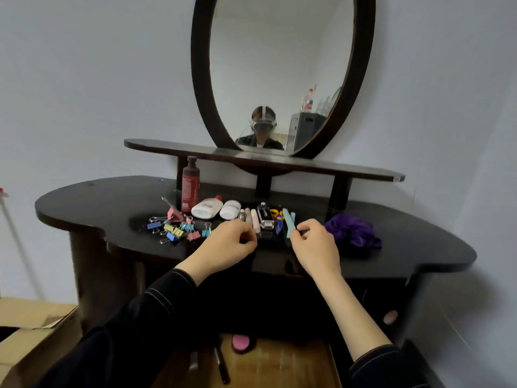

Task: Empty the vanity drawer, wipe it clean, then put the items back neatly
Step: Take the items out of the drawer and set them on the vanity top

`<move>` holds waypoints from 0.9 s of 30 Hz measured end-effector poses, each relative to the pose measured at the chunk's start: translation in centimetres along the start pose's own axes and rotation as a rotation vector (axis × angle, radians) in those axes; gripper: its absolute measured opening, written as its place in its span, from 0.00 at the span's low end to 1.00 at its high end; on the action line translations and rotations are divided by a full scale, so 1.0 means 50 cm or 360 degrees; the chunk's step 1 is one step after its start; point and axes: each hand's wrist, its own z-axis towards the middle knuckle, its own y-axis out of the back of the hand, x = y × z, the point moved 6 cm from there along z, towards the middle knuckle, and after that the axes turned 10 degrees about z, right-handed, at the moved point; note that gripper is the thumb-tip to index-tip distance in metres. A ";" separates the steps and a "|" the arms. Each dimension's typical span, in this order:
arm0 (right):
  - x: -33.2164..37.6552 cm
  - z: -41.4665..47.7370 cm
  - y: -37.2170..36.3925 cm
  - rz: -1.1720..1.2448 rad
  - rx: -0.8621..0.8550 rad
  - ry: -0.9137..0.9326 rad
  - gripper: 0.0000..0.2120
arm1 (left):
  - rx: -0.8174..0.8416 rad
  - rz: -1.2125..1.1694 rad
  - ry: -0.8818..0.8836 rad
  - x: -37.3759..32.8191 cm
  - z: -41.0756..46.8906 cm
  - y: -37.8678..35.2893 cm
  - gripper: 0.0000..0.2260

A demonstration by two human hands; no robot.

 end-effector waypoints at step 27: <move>-0.288 -0.358 -0.498 -0.0378 0.0963 -0.0208 0.08 | 0.0384 -0.1038 0.1646 0.306 -0.437 -0.393 0.05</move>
